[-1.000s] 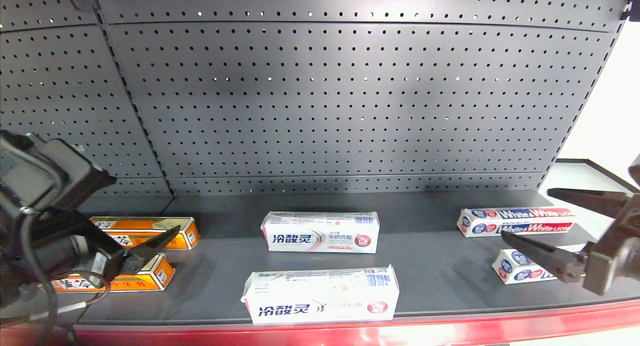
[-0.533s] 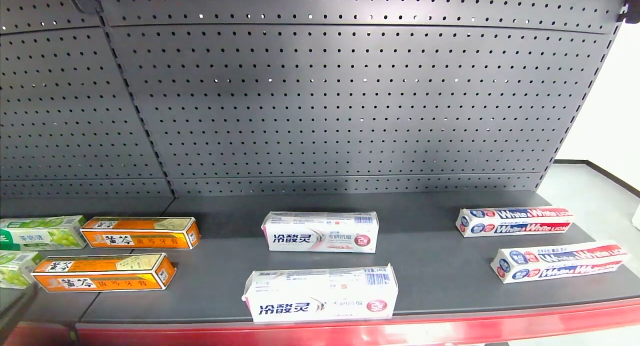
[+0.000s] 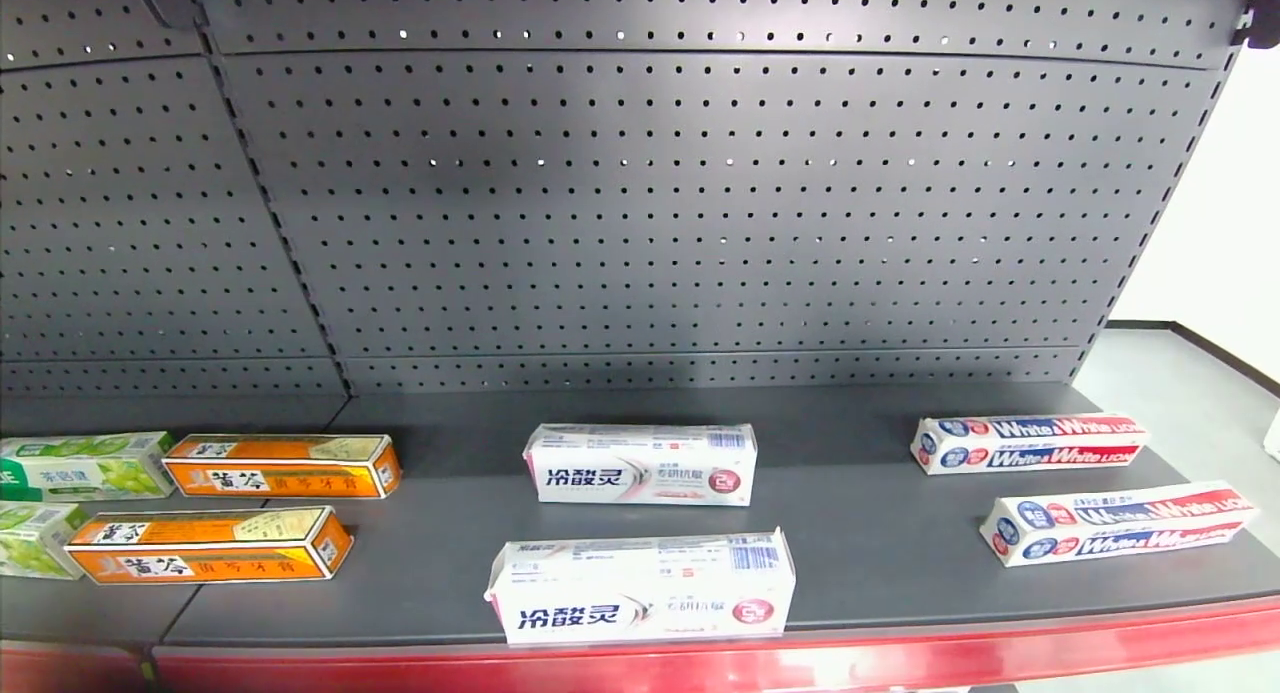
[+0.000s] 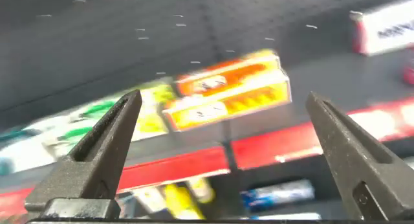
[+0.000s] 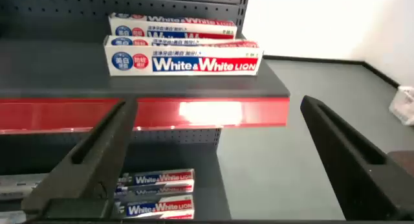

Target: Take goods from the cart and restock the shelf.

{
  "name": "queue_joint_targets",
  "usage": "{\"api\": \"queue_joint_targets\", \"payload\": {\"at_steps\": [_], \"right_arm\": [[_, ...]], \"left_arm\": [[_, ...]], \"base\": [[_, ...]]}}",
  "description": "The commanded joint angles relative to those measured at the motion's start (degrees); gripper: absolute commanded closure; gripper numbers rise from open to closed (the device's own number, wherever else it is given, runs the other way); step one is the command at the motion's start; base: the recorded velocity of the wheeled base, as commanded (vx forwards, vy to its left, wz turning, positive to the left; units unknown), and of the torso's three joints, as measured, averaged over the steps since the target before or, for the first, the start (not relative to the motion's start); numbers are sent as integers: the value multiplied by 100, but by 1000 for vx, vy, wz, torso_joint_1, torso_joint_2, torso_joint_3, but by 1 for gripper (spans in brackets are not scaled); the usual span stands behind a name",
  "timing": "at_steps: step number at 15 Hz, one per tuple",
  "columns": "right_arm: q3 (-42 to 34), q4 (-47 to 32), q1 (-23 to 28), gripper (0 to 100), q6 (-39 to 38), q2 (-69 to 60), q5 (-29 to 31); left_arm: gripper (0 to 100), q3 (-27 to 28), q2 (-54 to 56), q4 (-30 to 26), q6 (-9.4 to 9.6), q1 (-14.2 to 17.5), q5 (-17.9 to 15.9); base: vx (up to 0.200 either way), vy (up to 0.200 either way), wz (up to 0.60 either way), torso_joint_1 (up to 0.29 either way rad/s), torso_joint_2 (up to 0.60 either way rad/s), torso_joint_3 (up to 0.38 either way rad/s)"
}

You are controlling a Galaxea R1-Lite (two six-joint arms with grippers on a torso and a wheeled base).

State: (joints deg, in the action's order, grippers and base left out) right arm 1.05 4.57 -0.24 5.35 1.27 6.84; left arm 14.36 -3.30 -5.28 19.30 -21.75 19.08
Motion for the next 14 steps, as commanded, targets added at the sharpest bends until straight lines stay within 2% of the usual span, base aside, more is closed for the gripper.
{"api": "queue_joint_targets", "payload": {"at_steps": [1,2,4,5,6,7,8,9,10,11,12,13,14], "right_arm": [[-105,26,16,0,-430,-127,-280],[-105,-9,24,0,-535,-127,-332],[-105,-114,24,0,-526,-127,-359],[-105,-123,24,0,-526,-127,-359],[-105,-132,24,0,-544,-127,-359],[-105,-132,24,0,-526,-127,-367],[-105,-132,24,0,-518,-127,-367],[-105,-132,24,0,-526,-127,-367],[-105,-132,24,0,-526,-127,-359],[-105,-132,24,0,-535,-127,-350],[-105,-132,24,0,-535,-127,-341],[-105,-123,24,0,-526,-127,-341],[-105,-132,24,0,-518,-127,-350]], "left_arm": [[0,-812,330,53,-190,-945,70],[0,-935,330,1,-242,-1464,237],[0,-803,330,1,-286,-1464,500],[0,-355,330,9,-321,-1438,544],[0,454,-92,1,-453,-1244,773],[0,1166,-847,-8,-515,-875,913],[0,1587,-1445,-26,-532,-286,913],[0,1728,-1946,-61,-567,479,913],[0,1605,-2104,-246,-647,1261,896],[0,1253,-2043,-483,-673,1586,826],[0,981,-1876,-492,-752,1621,764],[0,313,-1199,-483,-1016,1577,729],[0,-12,-997,-439,-1121,1507,659]], "base": [[0,0,0,0,0,0],[0,0,0,0,0,0],[0,0,0,0,0,0],[0,0,0,0,0,0],[0,0,0,0,0,0],[0,0,0,0,0,0],[0,0,0,0,0,0],[0,0,0,0,0,0],[0,0,0,0,0,0],[0,0,0,0,0,0],[0,0,0,0,0,0],[0,0,0,0,0,0],[0,0,0,0,0,0]]}}
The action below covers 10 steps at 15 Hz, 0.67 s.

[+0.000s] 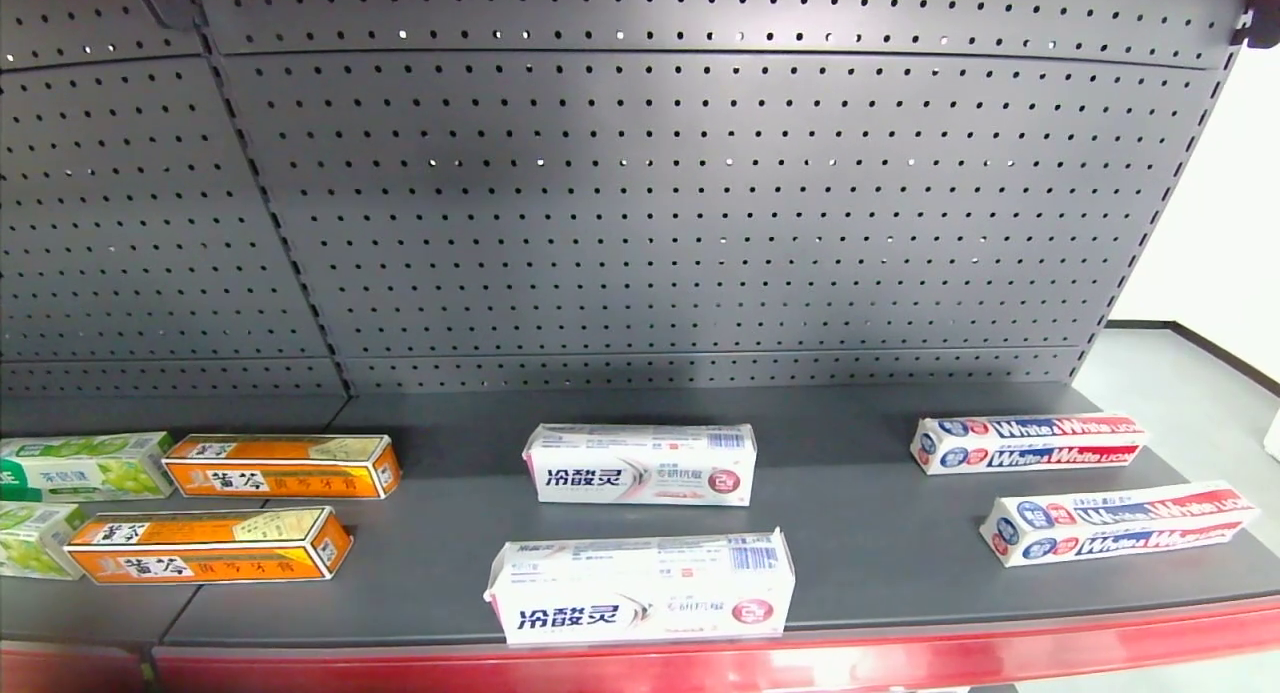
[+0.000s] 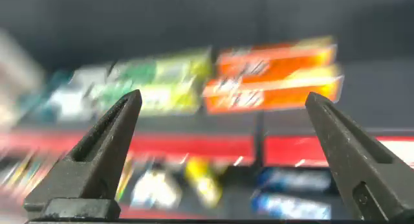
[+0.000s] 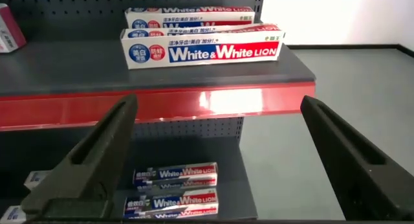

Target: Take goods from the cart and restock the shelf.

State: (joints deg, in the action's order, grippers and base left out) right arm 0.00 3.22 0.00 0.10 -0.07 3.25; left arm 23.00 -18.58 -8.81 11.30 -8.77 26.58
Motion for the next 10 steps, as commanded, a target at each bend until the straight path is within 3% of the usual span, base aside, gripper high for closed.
{"api": "queue_joint_targets", "payload": {"at_steps": [1,2,3,6,8,10], "right_arm": [[0,3,0,0,8,7,-9],[0,-32,0,0,8,7,-62],[0,-313,0,0,25,7,-123],[0,-331,0,0,43,7,-132],[0,-339,0,0,43,7,-132],[0,-339,0,0,-10,7,-123]], "left_arm": [[0,-1044,619,46,-339,94,-223],[0,-1413,900,600,-313,15,-750],[0,-1571,997,688,-330,-64,-1119],[0,-2072,1322,811,-357,-161,-1814],[0,-2265,1322,1145,-480,-161,-2121],[0,-2300,1322,1171,-655,-161,-2148]], "base": [[0,0,0,0,0,0],[0,0,0,0,0,0],[0,0,0,0,0,0],[0,0,0,0,0,0],[0,0,0,0,0,0],[0,0,0,0,0,0]]}}
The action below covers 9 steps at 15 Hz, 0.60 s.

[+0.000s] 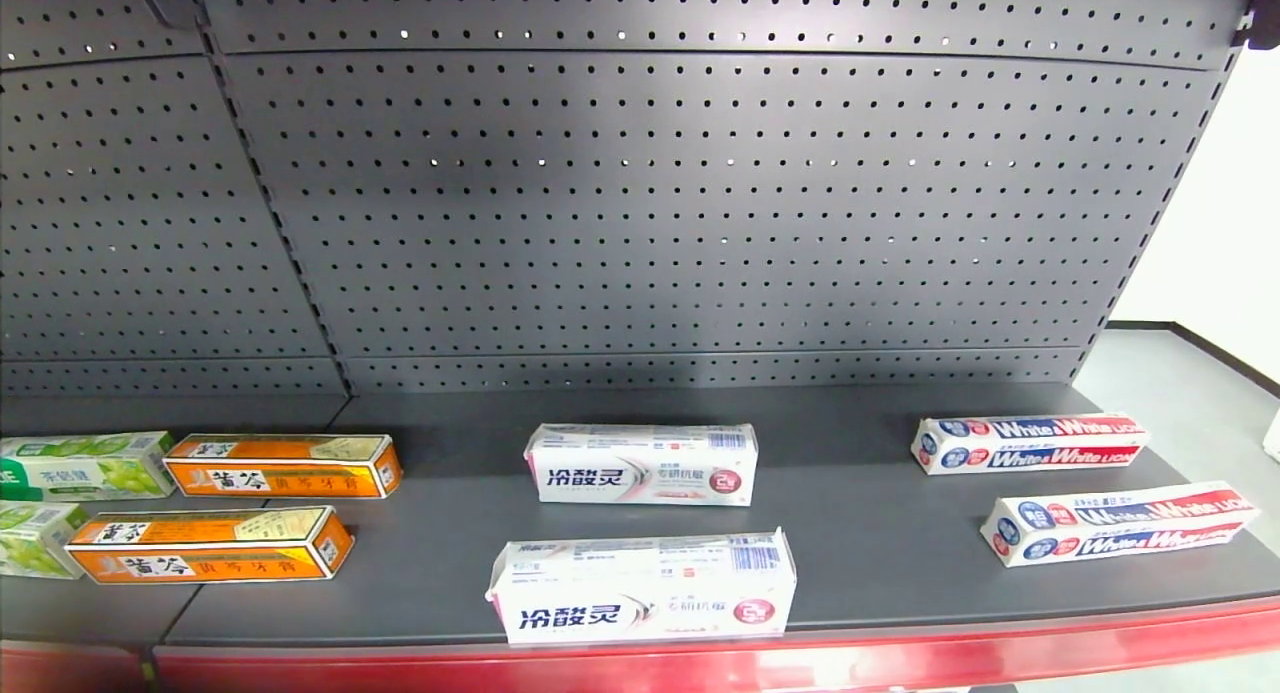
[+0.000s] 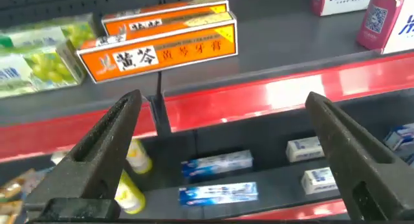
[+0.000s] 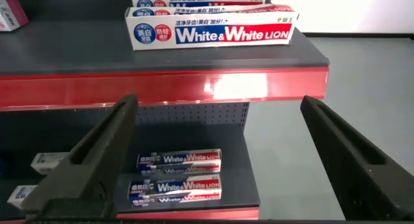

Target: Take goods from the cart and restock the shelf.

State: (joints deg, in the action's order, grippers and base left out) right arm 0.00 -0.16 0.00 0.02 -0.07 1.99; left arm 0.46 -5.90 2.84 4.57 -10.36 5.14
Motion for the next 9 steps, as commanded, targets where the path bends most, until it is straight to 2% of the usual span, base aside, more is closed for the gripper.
{"api": "queue_joint_targets", "payload": {"at_steps": [1,2,3,4,9], "right_arm": [[0,-2,0,0,-2,7,3],[0,-2,0,0,6,7,3],[0,-2,0,0,6,7,3],[0,-2,0,0,6,7,3],[0,-2,0,0,6,7,3]], "left_arm": [[0,-46,54,-12,-62,-1,-5],[0,-46,54,-214,-422,-1,-13],[0,-46,54,-293,-545,-10,-22],[0,-38,54,-284,-554,-1,-31],[0,-46,54,-284,-519,-1,-5]], "base": [[0,0,0,0,0,0],[0,200,0,2,-2,7],[0,200,0,2,2,12],[0,200,0,-7,-7,12],[0,0,0,0,0,0]]}}
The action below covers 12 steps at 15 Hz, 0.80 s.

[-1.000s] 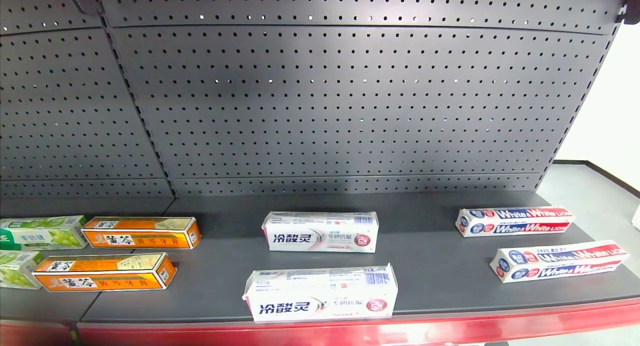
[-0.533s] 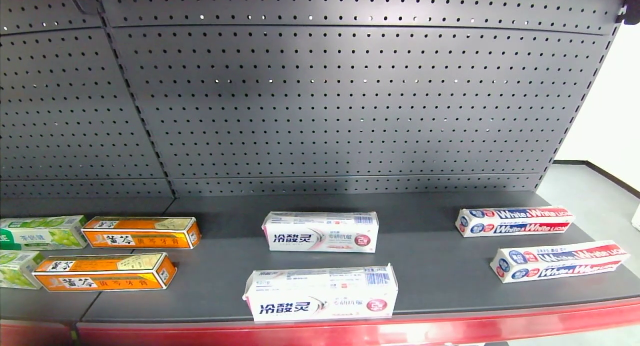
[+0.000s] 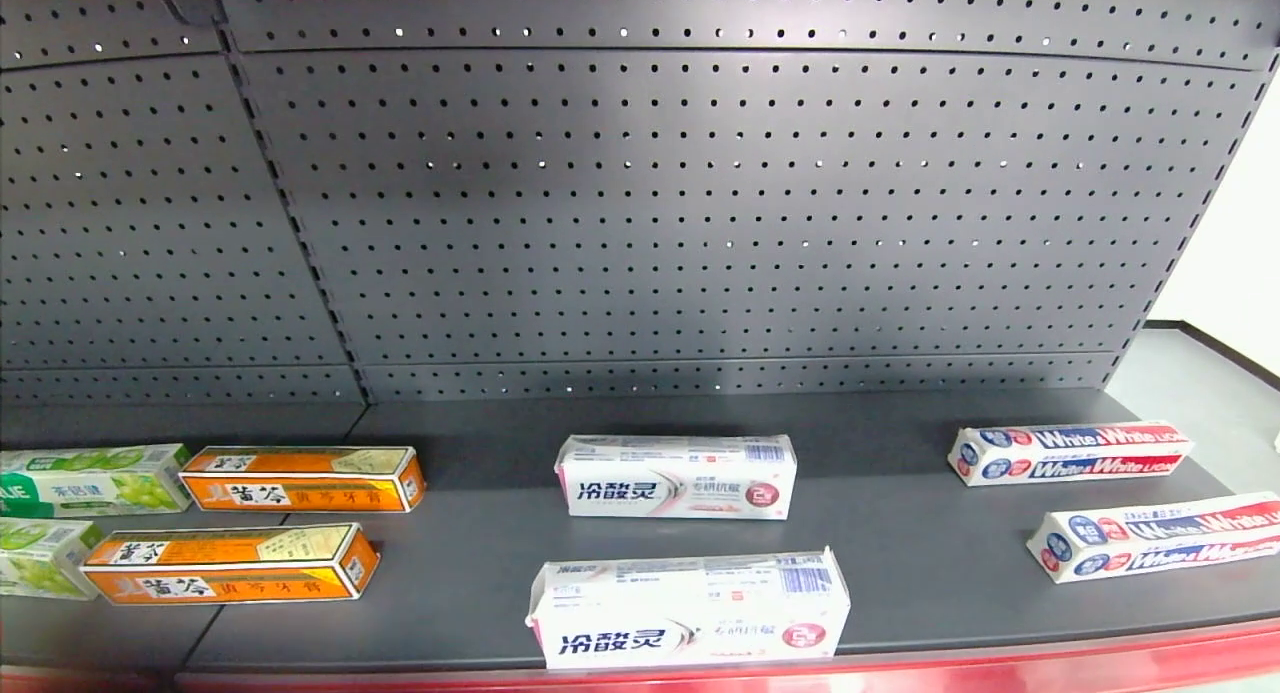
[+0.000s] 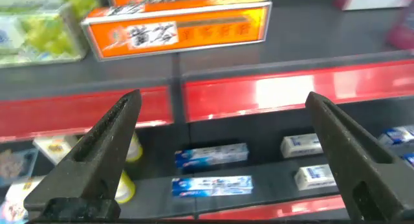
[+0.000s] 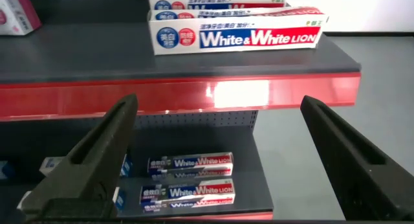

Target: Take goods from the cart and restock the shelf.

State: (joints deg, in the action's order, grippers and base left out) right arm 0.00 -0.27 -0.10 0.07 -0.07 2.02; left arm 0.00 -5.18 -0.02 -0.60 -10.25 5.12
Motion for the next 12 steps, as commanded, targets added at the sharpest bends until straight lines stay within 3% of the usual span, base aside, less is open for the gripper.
{"api": "queue_joint_targets", "payload": {"at_steps": [1,4,7,9,12], "right_arm": [[0,9,10,0,1,7,0],[0,9,10,0,1,7,0],[0,9,10,0,10,7,0],[0,9,1,0,10,7,0],[0,9,1,0,10,7,0]], "left_arm": [[0,0,-18,2,-2,-12,7],[0,0,-18,2,69,-12,-11],[0,0,-18,2,7,-12,24],[0,0,-18,2,25,-12,42],[0,0,-18,2,42,-12,33]], "base": [[0,0,0,0,0,0],[0,0,0,0,0,0],[0,0,0,0,0,0],[0,-200,0,0,7,5],[0,0,0,0,0,0]]}}
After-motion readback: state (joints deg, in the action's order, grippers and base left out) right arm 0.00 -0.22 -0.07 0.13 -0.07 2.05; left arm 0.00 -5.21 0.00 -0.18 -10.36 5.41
